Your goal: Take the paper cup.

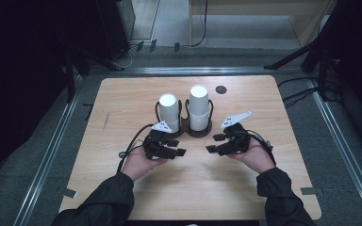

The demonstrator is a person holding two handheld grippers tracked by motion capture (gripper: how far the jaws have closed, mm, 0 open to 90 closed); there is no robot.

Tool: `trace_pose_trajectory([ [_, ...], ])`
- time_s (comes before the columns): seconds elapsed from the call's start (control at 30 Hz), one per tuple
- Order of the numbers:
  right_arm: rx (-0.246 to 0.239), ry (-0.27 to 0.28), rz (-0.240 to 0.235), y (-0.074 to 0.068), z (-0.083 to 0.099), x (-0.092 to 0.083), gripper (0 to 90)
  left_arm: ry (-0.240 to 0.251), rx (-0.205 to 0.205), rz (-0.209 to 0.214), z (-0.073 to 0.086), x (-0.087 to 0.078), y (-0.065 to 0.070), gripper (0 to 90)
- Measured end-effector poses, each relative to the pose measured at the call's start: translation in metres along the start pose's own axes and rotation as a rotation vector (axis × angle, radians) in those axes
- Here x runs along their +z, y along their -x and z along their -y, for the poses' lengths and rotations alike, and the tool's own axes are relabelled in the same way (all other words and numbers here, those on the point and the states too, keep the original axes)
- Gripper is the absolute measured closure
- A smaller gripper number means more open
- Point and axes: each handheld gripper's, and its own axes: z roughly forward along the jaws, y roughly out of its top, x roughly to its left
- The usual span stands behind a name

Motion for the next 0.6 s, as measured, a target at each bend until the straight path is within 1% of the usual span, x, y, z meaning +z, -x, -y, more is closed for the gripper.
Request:
trace_pose_trajectory([
  [0.1,-0.006,0.006,0.0,0.0,0.0,-0.002,39.2,0.012,0.001,-0.012,-0.003,0.003,-0.002,48.2],
  [0.13,-0.001,0.008,0.001,0.001,0.0,-0.003,39.0,0.016,-0.004,-0.012,-0.004,0.003,-0.001,49.1],
  [0.17,-0.004,0.01,0.0,0.002,0.0,-0.004,38.8,0.022,0.0,-0.009,-0.006,0.004,-0.001,50.1],
  [0.23,-0.008,0.006,0.001,0.003,0.0,-0.005,38.5,0.032,0.005,-0.016,-0.009,0.004,0.0,52.3],
  [0.27,-0.012,0.005,-0.006,0.003,0.0,-0.006,38.5,0.04,0.007,-0.014,-0.011,0.004,0.001,54.3],
  [0.33,-0.021,0.011,-0.005,0.004,-0.002,-0.008,38.5,0.053,0.014,-0.019,-0.015,0.006,0.003,55.4],
  [0.37,-0.019,0.014,-0.006,0.005,-0.002,-0.01,38.5,0.057,0.01,-0.016,-0.017,0.007,0.003,55.5],
  [0.4,-0.025,0.016,-0.002,0.006,-0.003,-0.012,38.5,0.053,0.005,-0.019,-0.019,0.008,0.003,55.4],
  [0.47,-0.024,0.028,0.008,0.008,-0.005,-0.017,38.5,0.046,0.018,-0.03,-0.024,0.01,0.004,55.4],
  [0.6,-0.011,0.038,0.017,0.014,-0.01,-0.025,37.7,0.048,0.018,-0.028,-0.034,0.012,0.004,57.5],
])
